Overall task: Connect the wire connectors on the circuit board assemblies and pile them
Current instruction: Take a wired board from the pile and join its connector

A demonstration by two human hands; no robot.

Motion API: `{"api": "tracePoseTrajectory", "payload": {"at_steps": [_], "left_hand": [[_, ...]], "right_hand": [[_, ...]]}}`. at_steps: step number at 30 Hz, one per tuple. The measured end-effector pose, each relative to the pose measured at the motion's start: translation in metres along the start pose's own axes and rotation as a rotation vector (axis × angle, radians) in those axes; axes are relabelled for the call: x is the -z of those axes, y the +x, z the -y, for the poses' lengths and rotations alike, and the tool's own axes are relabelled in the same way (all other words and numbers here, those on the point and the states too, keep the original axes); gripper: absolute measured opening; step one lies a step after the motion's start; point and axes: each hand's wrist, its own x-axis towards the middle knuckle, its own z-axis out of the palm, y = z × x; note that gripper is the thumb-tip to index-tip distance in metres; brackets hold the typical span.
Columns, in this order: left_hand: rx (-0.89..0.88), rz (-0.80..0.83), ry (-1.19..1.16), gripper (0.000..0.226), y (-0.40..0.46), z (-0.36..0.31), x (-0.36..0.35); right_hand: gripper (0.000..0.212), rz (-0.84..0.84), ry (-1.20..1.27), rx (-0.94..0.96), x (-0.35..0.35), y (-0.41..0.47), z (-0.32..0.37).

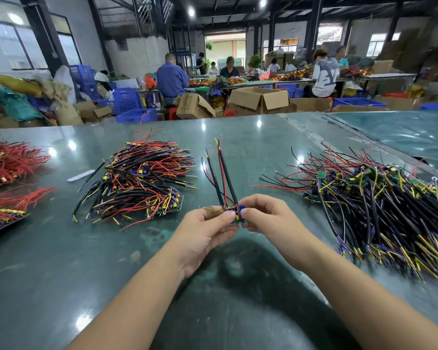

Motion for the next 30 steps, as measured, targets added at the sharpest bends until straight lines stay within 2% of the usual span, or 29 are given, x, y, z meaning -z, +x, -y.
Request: {"api": "tracePoseTrajectory", "payload": {"at_steps": [5,8,11,15,17,20,25,28,30], "left_hand": [[0.001,-0.008,0.013,0.005,0.0011,-0.0002,0.0022],[0.005,-0.033,0.038,0.013,0.0021,0.0015,0.0023],[0.008,-0.061,0.07,0.007,0.0024,0.0023,0.0015],[0.017,-0.093,0.032,0.002,0.0037,0.0015,0.0018],[0.012,-0.09,0.045,0.002,0.0038,0.0023,0.0022],[0.001,-0.093,0.067,0.003,0.0032,0.0046,0.0018],[-0.049,-0.163,0.031,0.005,0.0043,0.0069,0.0014],[-0.079,-0.19,0.024,0.005,0.0042,0.0082,0.0002],[-0.08,-0.21,-0.005,0.005,0.0056,0.0066,0.0007]], "right_hand": [[0.019,0.007,-0.035,0.002,0.0008,0.0009,-0.0014],[0.021,-0.029,-0.032,0.032,0.001,0.0019,-0.0027],[0.017,-0.046,-0.053,0.101,0.0024,0.0019,-0.0046],[0.032,-0.016,0.067,0.142,0.0025,0.0018,-0.0048],[0.038,-0.005,0.137,0.132,0.0041,0.0029,-0.0034],[0.023,0.011,0.122,0.065,0.0058,0.0051,-0.0048],[0.019,0.035,0.062,0.044,0.006,0.0043,-0.0081],[0.028,0.09,0.135,0.059,0.0042,0.0023,-0.0071],[0.031,0.079,0.081,0.014,0.0046,0.0018,-0.0095]]}}
